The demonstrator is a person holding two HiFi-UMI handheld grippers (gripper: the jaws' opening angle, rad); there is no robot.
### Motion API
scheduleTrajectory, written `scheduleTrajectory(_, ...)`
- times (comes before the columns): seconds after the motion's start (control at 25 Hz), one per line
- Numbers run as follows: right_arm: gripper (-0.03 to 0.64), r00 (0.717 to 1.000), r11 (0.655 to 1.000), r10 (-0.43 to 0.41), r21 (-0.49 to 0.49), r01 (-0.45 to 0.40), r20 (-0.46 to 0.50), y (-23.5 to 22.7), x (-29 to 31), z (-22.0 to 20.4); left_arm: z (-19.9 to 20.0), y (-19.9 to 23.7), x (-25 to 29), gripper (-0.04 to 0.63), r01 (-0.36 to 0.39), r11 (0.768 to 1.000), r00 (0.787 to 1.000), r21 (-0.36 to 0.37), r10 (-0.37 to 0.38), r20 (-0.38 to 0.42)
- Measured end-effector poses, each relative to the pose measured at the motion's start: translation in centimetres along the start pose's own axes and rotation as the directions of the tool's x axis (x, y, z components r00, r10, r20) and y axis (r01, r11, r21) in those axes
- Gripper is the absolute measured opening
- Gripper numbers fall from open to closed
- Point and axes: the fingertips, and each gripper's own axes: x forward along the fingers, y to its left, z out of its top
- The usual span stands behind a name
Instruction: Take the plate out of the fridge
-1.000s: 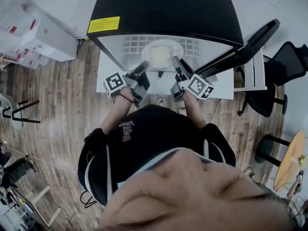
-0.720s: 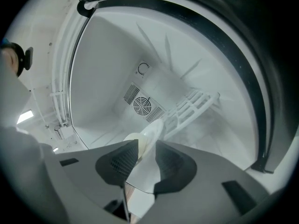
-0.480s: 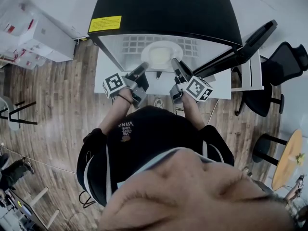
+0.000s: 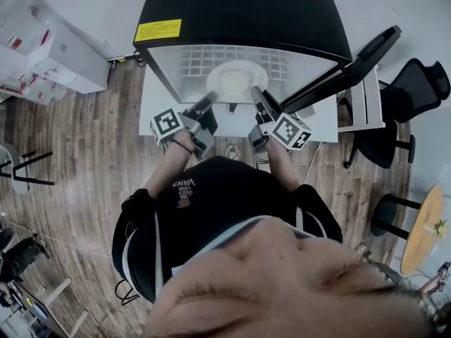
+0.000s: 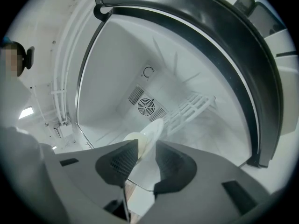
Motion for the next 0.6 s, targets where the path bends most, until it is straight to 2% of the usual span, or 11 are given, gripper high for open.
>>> scheduleTrajectory(0.16, 0.123, 1.000, 1.000, -0.001, -0.003, 0.001, 0.009, 0.6, -0.4, -0.4, -0.2, 0.1, -0.7, 0.031, -0.008, 1.000, 1.000, -0.012, 0.008, -0.007)
scheduleTrajectory(0.6, 0.123, 0.999, 1.000, -0.011, -0.016, 0.012, 0.032, 2.4, -2.0, -1.8, -0.9, -0.8, -3.0, 0.031, 0.020, 1.000, 0.999, 0.017, -0.019, -0.037)
